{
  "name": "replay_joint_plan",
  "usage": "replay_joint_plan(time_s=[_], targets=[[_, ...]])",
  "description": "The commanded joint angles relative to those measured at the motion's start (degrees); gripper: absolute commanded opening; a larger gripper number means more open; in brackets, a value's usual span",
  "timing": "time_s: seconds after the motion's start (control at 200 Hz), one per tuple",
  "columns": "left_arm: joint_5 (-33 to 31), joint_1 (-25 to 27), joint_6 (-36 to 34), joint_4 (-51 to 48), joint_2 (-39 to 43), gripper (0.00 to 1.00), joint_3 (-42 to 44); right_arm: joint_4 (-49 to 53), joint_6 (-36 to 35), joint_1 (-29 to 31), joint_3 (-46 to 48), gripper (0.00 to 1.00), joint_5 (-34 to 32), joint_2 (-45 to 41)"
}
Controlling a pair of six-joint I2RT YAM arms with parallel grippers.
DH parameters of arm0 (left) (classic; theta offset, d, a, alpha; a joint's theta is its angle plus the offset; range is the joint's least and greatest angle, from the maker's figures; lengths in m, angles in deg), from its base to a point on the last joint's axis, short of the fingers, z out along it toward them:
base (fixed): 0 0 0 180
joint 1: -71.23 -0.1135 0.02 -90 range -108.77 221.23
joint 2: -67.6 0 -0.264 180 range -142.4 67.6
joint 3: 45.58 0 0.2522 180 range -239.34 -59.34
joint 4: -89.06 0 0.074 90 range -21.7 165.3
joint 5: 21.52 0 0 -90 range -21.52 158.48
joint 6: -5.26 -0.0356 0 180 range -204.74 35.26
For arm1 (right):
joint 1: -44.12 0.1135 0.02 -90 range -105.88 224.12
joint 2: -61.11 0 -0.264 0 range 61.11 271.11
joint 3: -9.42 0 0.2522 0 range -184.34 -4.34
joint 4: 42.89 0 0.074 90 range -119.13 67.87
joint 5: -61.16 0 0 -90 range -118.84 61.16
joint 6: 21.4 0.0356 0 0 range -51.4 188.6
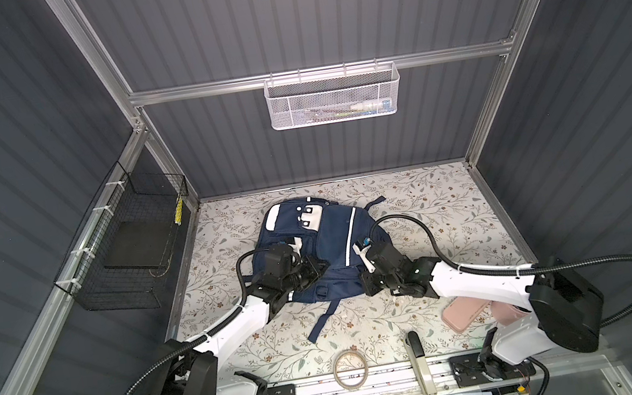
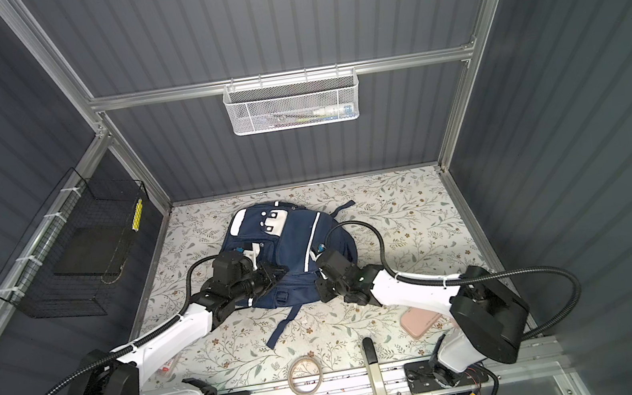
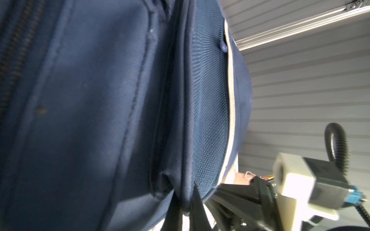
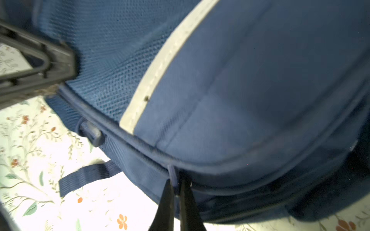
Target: Pack the student bag
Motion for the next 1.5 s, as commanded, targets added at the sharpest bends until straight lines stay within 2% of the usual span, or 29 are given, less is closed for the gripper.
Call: replay_joint_plan(time_s=[0.0, 0.33, 0.55, 0.815, 1.071, 1.121, 1.301, 1.381, 1.496], targets=[[1.17, -0.81, 0.31, 0.47, -1.18, 0.0, 1.75, 1.01, 0.45, -0.82, -4.65, 0.03, -9.19, 4.47], [1.06, -0.82, 0.43, 0.04, 0.07, 0.0, 2.14, 2.39, 0.49, -0.78, -8.97, 0.26, -11.03, 7.23], [1.52, -0.8, 0.9, 0.38, 0.4, 0.0, 2.44, -1.13, -2.51, 0.22, -9.81, 0.28, -8.26, 8.55], [1.77, -0.81, 1.15, 1.08, -0.3, 0.0, 2.28, -1.07, -4.94, 1.6, -12.51, 0.32, -8.92, 10.84], [1.61, -0.78, 1.16, 0.82, 0.05, 0.0, 2.49, -8.03, -7.1, 3.07, -11.52, 0.35, -5.19, 11.05], [1.6, -0.77, 1.27, 0.9, 0.05, 0.0, 2.47, -8.5, -7.48, 3.09, -11.8, 0.33, -5.11, 11.59], [1.73, -0.78, 1.17, 0.67, 0.13, 0.0, 2.35, -6.82, -7.63, 2.54, -12.88, 0.1, -8.21, 13.16], [1.51, -0.77, 1.16, 0.51, 0.4, 0.0, 2.54, -7.67, -6.61, 1.79, -11.1, 0.02, -7.31, 12.07], [0.03, -0.9, 0.02, -1.6, 1.02, 0.0, 2.3, -7.56, -7.53, 2.07, -9.44, 0.0, -5.73, 9.94]])
